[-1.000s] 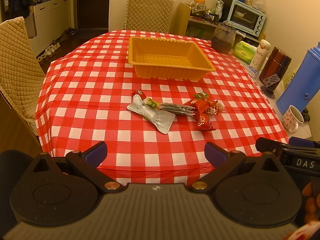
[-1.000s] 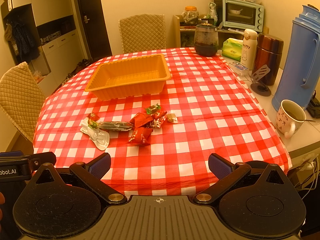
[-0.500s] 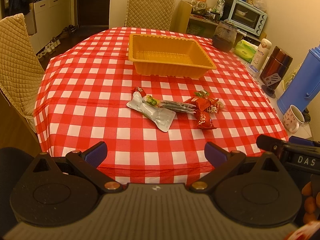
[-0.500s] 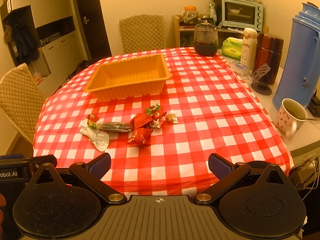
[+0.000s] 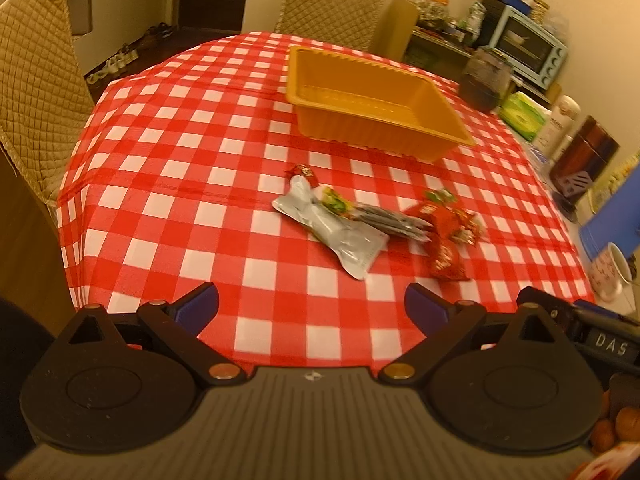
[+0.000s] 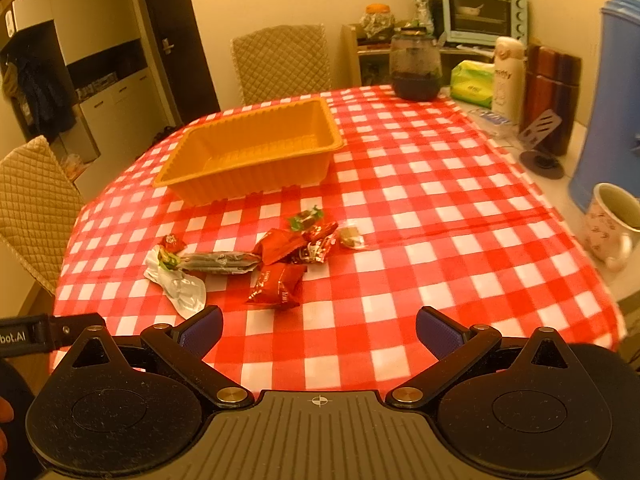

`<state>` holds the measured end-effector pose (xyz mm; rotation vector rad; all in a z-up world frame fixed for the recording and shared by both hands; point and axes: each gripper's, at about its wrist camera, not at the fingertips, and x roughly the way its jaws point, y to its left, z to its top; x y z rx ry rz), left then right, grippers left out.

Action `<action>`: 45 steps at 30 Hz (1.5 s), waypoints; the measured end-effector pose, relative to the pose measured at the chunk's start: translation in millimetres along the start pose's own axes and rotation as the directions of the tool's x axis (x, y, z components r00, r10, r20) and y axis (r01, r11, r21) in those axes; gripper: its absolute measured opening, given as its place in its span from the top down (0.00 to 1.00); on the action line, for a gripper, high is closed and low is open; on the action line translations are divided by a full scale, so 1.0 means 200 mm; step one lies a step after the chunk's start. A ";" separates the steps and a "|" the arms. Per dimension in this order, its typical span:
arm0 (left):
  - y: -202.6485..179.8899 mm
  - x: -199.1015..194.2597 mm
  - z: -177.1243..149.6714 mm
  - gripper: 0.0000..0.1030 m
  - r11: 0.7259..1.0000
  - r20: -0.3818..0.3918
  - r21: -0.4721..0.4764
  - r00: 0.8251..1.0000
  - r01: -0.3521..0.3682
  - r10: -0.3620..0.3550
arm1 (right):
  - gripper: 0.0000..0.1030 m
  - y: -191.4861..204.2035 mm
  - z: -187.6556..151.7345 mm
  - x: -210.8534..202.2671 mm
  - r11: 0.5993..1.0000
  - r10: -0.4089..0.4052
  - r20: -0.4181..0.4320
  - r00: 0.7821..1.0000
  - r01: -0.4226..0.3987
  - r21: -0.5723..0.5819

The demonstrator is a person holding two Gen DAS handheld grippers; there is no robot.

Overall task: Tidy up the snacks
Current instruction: 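Lower both tools to the snacks, grasping the white pouch with left while right grasps red packet, then lift the white pouch with left tool while right tool carries red packet to the orange tray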

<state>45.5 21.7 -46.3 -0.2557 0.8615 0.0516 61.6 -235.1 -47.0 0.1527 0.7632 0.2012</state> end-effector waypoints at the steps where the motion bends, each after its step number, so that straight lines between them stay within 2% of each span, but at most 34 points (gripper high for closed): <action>1: 0.01 0.03 0.01 0.05 1.000 0.000 -0.009 1.000 -0.003 0.003 | 0.14 0.00 0.00 0.04 1.000 0.008 -0.007 1.000 -0.008 -0.001; 6: 0.04 0.14 0.07 0.05 0.999 -0.001 -0.044 1.000 -0.004 0.003 | 0.20 0.01 0.04 0.22 0.999 0.048 -0.033 0.998 -0.048 0.007; 9: 0.05 0.21 0.10 0.06 0.998 -0.005 -0.062 1.000 0.002 -0.003 | 0.27 0.02 0.07 0.32 0.996 0.086 -0.046 0.995 -0.085 0.028; 11: 0.05 0.24 0.11 0.08 0.998 -0.008 -0.068 1.000 0.005 -0.006 | 0.35 0.04 0.08 0.39 0.995 0.093 -0.056 0.994 -0.091 0.029; 16: 0.06 0.30 0.12 0.11 0.997 -0.012 -0.075 1.000 0.010 -0.011 | 0.44 0.07 0.09 0.52 0.996 0.092 -0.087 0.992 -0.090 0.019; 19: 0.07 0.32 0.13 0.12 0.997 -0.015 -0.074 1.000 0.015 -0.016 | 0.63 0.08 0.09 0.57 0.997 0.078 -0.112 0.991 -0.078 0.007; 20: 0.07 0.33 0.13 0.13 0.997 -0.018 -0.076 1.000 0.017 -0.018 | 0.65 0.08 0.08 0.58 0.997 0.074 -0.117 0.990 -0.074 0.002; 23: 0.08 0.34 0.12 0.13 0.996 -0.025 -0.082 0.999 0.021 -0.023 | 0.69 0.10 0.07 0.58 0.996 0.080 -0.118 0.990 -0.083 -0.020; 29: 0.08 0.37 0.13 0.17 0.994 -0.030 -0.095 0.998 0.051 -0.054 | 0.70 0.16 0.03 0.56 0.987 0.145 -0.139 0.980 -0.153 -0.046; 37: 0.04 0.47 0.21 0.26 0.985 -0.011 -0.142 0.995 0.100 -0.103 | 0.70 0.12 0.03 0.55 0.994 0.094 -0.120 0.988 -0.100 -0.050; 42: 0.00 0.55 0.21 0.39 0.988 -0.036 -0.124 0.994 0.096 -0.101 | 0.70 0.11 0.03 0.55 0.995 0.068 -0.110 0.992 -0.075 -0.065; 44: 0.00 0.56 0.20 0.50 0.990 -0.050 -0.111 0.995 0.083 -0.089 | 0.70 0.11 0.03 0.55 0.995 0.066 -0.110 0.992 -0.073 -0.064; 45: 0.00 0.56 0.19 0.51 0.992 -0.056 -0.104 0.995 0.077 -0.083 | 0.70 0.11 0.03 0.55 0.995 0.064 -0.110 0.992 -0.072 -0.068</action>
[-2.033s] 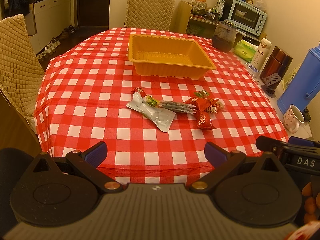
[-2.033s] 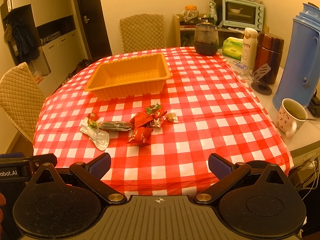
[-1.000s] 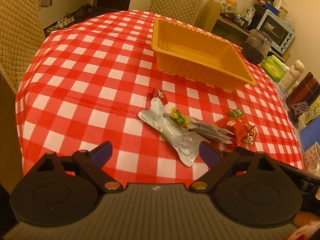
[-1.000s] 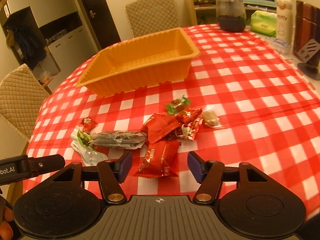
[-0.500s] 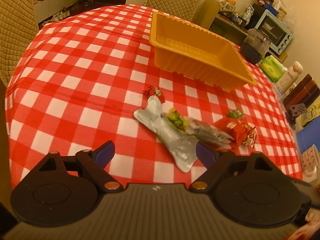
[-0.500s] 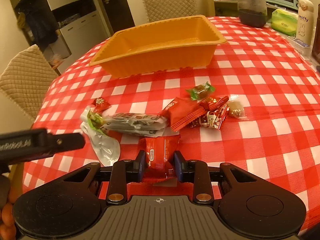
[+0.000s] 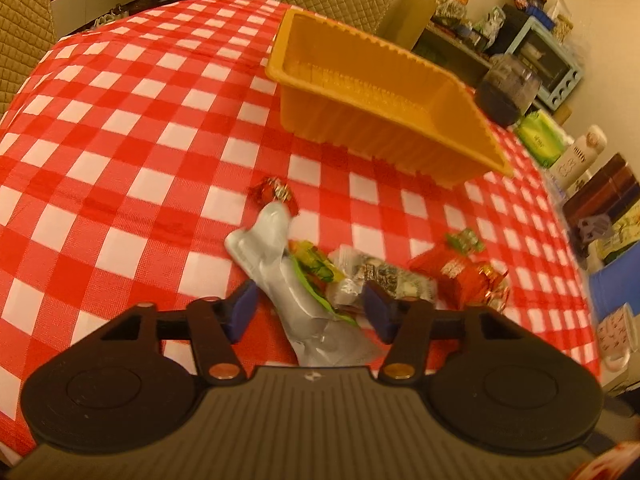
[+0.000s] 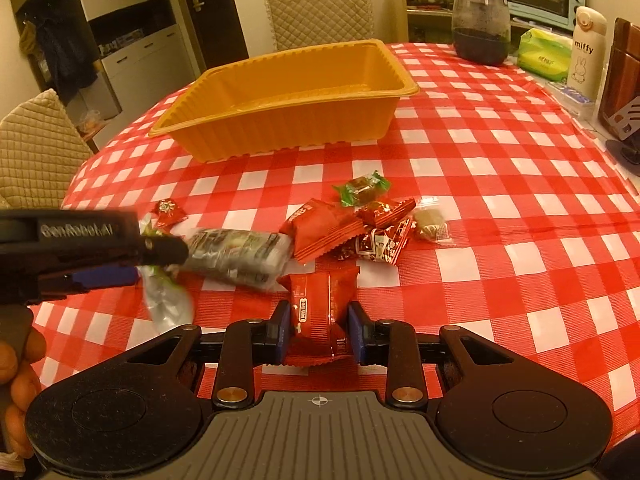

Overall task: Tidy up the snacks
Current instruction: 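Lift the white pouch with left tool while right tool carries red packet to the orange tray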

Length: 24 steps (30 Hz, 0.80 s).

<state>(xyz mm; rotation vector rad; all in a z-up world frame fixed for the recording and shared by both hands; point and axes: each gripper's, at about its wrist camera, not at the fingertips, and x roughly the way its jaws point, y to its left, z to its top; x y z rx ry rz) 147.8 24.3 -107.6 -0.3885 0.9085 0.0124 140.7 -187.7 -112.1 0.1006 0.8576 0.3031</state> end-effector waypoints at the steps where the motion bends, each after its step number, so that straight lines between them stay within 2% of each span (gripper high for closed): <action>1: 0.00 0.00 -0.01 0.51 1.000 0.006 0.012 1.000 -0.003 0.003 | 0.70 0.00 0.00 0.00 1.000 -0.001 0.000 1.000 0.001 -0.004; 4: 0.03 -0.03 -0.02 0.54 1.000 0.009 0.025 1.000 -0.014 0.013 | 0.70 0.00 0.00 0.00 1.000 0.000 -0.003 1.000 0.000 -0.001; 7: 0.06 -0.05 -0.03 0.69 0.999 0.005 0.040 1.000 -0.025 0.025 | 0.70 0.00 0.00 0.00 1.000 -0.001 -0.003 1.000 0.001 0.005; 8: 0.07 -0.05 -0.04 0.72 0.999 0.005 0.045 1.000 -0.029 0.029 | 0.70 0.00 0.00 0.00 1.000 -0.001 -0.003 1.000 0.001 0.006; 12: 0.09 -0.07 -0.04 0.73 0.996 0.013 0.081 0.999 -0.040 0.039 | 0.70 0.00 0.00 0.00 1.000 -0.005 -0.002 1.000 0.005 0.003; 14: 0.07 -0.05 -0.04 0.73 0.989 0.012 0.133 0.998 -0.057 0.056 | 0.70 0.00 0.00 0.00 1.000 -0.008 -0.002 1.000 0.008 -0.001; 21: -0.03 -0.01 -0.06 0.75 0.942 0.035 0.312 0.992 -0.125 0.120 | 0.70 0.01 -0.01 0.00 1.000 -0.013 -0.003 1.000 0.013 -0.016; 24: 0.00 -0.03 -0.06 0.78 0.957 0.028 0.272 0.995 -0.104 0.100 | 0.70 0.02 -0.01 0.00 1.000 -0.013 -0.003 1.000 0.013 -0.017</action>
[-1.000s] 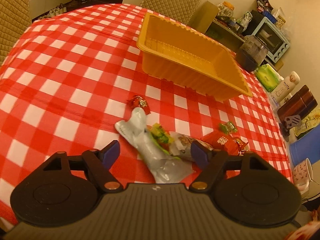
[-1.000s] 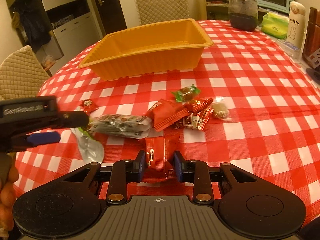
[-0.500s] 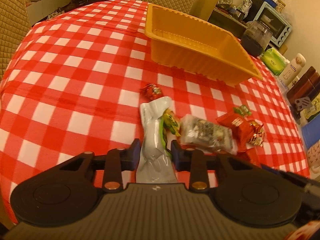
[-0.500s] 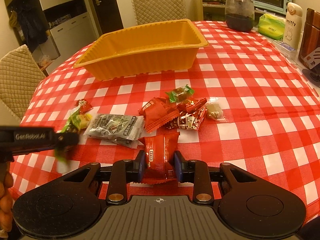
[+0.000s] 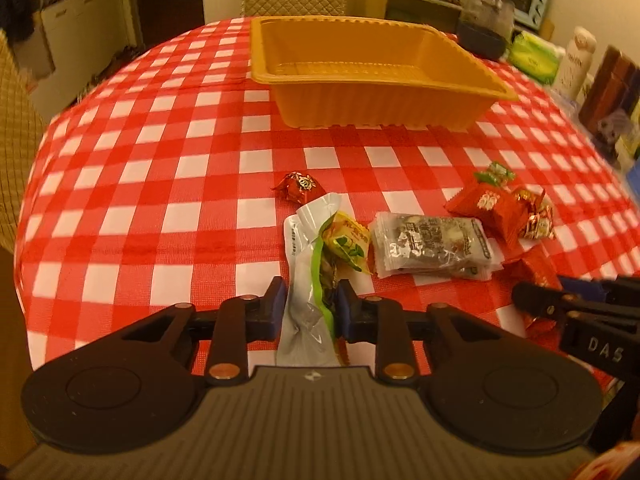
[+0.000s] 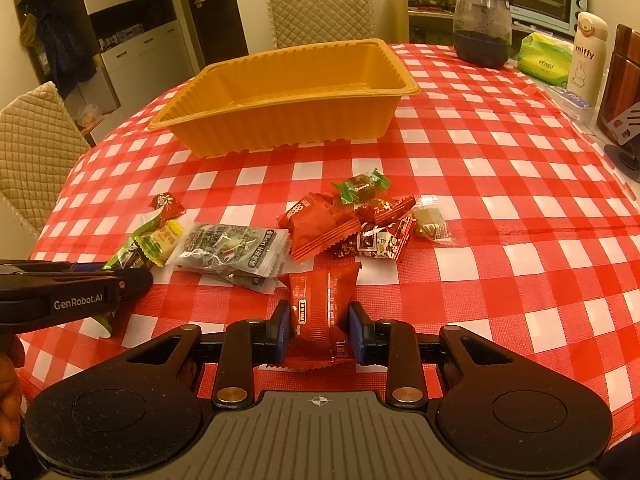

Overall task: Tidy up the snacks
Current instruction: 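Lift the white pouch with left tool while right tool carries red packet to the orange tray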

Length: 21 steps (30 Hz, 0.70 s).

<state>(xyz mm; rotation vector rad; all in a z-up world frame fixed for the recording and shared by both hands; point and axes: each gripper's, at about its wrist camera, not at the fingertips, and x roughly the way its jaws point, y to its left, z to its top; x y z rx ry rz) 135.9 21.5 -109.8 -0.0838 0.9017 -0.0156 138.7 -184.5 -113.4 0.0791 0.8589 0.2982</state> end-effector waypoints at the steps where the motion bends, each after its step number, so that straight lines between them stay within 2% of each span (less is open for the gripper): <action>1: 0.02 -0.01 0.00 0.78 0.999 -0.002 -0.037 1.000 0.018 -0.018 | 0.70 0.00 0.00 0.00 1.000 0.002 0.000 1.000 -0.002 0.002; 5: 0.11 -0.04 -0.02 0.79 0.983 -0.004 -0.169 0.997 0.071 -0.073 | 0.70 0.01 0.00 -0.03 1.000 0.002 0.014 1.000 -0.002 0.004; 7: 0.14 -0.06 -0.02 0.79 0.978 0.000 -0.197 0.997 0.072 -0.073 | 0.71 0.00 0.00 -0.04 1.000 -0.004 0.025 1.000 0.003 0.006; 12: 0.16 -0.14 -0.01 0.79 0.974 0.023 -0.212 0.997 0.078 -0.075 | 0.71 0.00 0.00 -0.08 1.000 -0.015 0.050 0.999 0.014 0.008; 21: 0.06 -0.24 0.13 0.79 0.971 0.088 -0.177 0.985 0.162 -0.148 | 0.71 0.01 0.09 -0.17 1.000 0.011 0.117 0.993 -0.012 0.012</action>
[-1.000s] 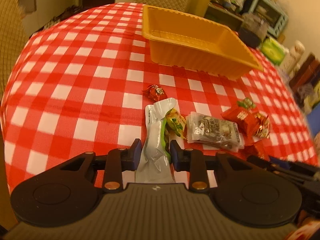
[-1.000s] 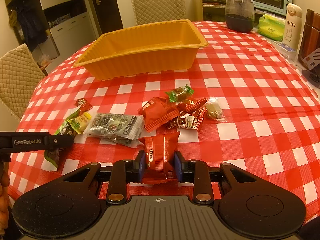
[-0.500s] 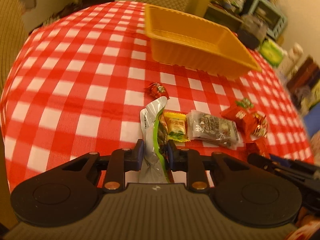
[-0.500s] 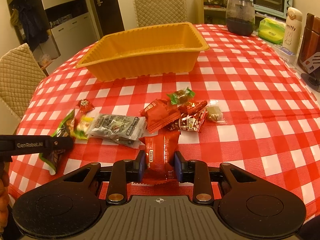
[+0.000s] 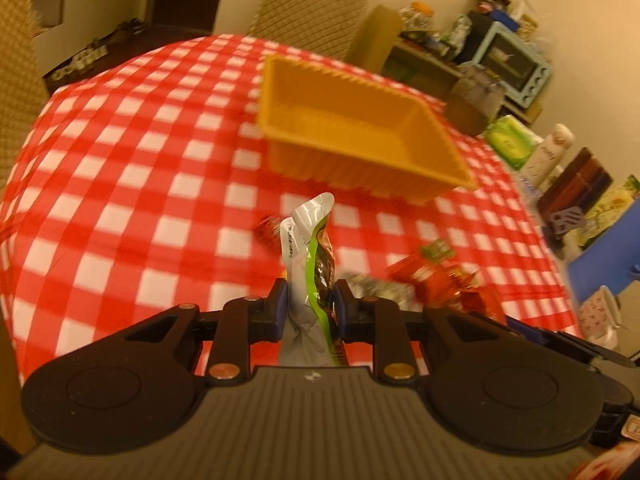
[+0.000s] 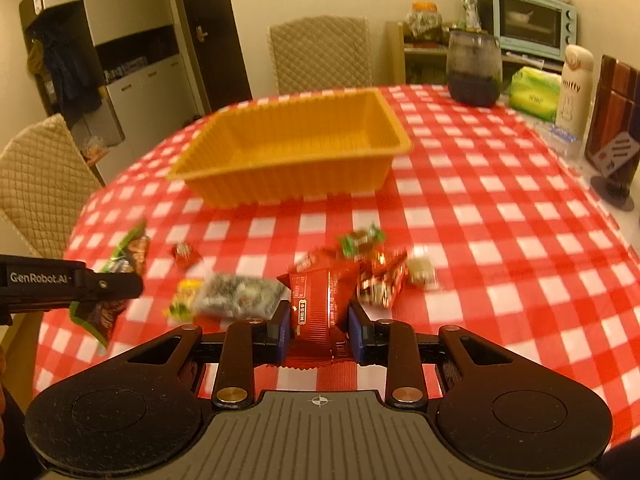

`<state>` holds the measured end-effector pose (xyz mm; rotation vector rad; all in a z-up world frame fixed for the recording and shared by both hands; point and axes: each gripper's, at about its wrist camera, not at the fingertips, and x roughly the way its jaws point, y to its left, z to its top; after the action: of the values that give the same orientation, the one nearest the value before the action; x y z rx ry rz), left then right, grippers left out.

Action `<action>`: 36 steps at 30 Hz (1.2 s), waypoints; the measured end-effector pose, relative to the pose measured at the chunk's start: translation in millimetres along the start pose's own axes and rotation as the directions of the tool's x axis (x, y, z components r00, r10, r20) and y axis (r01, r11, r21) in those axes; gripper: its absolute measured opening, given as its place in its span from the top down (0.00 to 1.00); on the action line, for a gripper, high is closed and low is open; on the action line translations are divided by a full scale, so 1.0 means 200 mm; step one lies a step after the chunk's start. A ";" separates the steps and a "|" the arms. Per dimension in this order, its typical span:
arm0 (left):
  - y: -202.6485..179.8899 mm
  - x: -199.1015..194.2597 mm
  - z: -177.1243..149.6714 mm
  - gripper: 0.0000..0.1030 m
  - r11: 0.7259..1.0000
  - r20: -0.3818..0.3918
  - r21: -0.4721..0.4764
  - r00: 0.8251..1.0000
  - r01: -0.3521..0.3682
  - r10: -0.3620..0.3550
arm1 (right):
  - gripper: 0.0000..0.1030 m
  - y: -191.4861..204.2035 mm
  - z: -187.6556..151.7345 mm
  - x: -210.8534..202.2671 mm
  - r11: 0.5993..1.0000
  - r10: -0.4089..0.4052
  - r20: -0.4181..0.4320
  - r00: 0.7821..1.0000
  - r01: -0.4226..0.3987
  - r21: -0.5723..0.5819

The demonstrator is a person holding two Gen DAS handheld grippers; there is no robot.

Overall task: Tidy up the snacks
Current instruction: 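Lift the white pouch with left tool while right tool carries red packet to the orange tray, then open both tools over the orange tray, dropping the pouch and red packet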

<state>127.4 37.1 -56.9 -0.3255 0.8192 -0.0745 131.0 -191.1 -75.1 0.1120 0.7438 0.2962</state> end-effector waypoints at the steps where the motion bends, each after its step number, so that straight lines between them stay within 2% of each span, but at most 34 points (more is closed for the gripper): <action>1: -0.02 0.00 0.02 0.79 1.000 0.005 0.006 1.000 0.009 -0.009 | 0.71 0.00 0.02 0.00 1.000 0.000 0.009 1.000 0.000 0.003; 10: -0.16 0.07 0.32 0.79 0.993 0.053 0.078 0.994 0.087 -0.091 | 0.71 -0.04 0.32 0.02 1.000 0.006 0.101 0.995 -0.006 -0.005; 16: -0.17 0.20 0.52 0.79 0.988 0.062 0.105 0.991 0.113 -0.119 | 0.71 -0.09 0.55 0.15 1.000 -0.002 0.135 0.991 0.004 -0.020; 21: -0.13 0.35 0.65 0.79 0.989 0.065 0.102 0.992 0.105 -0.112 | 0.71 -0.10 0.68 0.29 1.000 0.005 0.135 0.991 -0.002 -0.023; 26: -0.06 0.50 0.74 0.79 0.991 0.047 0.050 0.991 0.126 -0.128 | 0.71 -0.10 0.78 0.46 0.999 0.016 0.115 0.993 -0.013 -0.029; 32: -0.02 0.62 0.80 0.79 0.992 0.037 0.034 0.992 0.122 -0.124 | 0.71 -0.12 0.85 0.66 1.000 0.010 0.067 0.998 -0.010 -0.012; 36: -0.01 0.68 0.81 0.79 0.992 0.019 0.027 0.992 0.124 -0.124 | 0.71 -0.11 0.87 0.72 1.000 0.023 0.049 0.999 -0.023 -0.005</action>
<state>337.5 51.3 -50.0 -0.3524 0.7763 -0.1971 354.8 -167.7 -47.1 0.1231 0.6934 0.3157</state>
